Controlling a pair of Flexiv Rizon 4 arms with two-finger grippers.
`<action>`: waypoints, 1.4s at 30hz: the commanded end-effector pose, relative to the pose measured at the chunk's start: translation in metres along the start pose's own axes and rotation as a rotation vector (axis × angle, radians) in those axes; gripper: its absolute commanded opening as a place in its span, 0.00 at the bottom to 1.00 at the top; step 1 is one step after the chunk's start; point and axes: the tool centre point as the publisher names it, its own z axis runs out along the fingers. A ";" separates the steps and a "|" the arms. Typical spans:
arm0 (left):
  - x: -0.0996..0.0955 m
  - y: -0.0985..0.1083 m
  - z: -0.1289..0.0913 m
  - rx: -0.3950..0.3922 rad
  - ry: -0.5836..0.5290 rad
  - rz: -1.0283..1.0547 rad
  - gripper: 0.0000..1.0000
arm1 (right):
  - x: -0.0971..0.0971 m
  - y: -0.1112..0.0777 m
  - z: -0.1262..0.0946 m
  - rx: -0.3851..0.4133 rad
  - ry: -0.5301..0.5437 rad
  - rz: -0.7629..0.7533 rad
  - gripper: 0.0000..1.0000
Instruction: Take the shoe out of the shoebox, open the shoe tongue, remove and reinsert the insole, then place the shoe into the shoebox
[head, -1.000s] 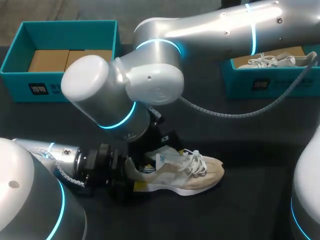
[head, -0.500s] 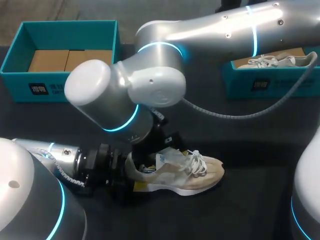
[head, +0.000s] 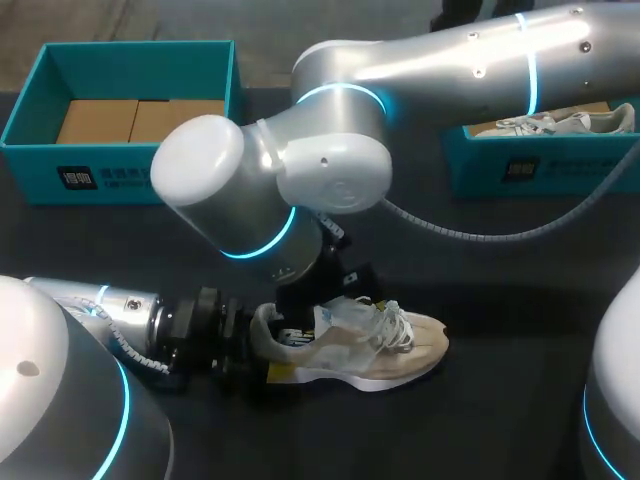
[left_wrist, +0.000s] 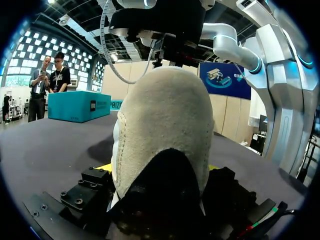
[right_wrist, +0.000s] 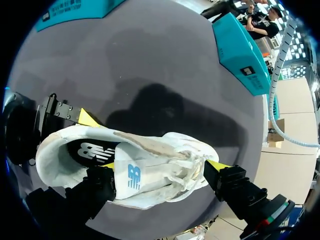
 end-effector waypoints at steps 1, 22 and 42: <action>0.001 0.003 -0.002 -0.002 0.002 -0.001 0.00 | -0.007 -0.007 -0.003 -0.008 0.006 0.653 1.00; 0.001 0.003 -0.002 -0.002 0.002 -0.001 0.00 | -0.009 -0.011 -0.011 0.049 0.098 0.679 0.47; 0.001 0.003 -0.002 -0.002 0.002 -0.001 0.00 | -0.007 -0.016 -0.032 0.075 0.170 0.671 0.00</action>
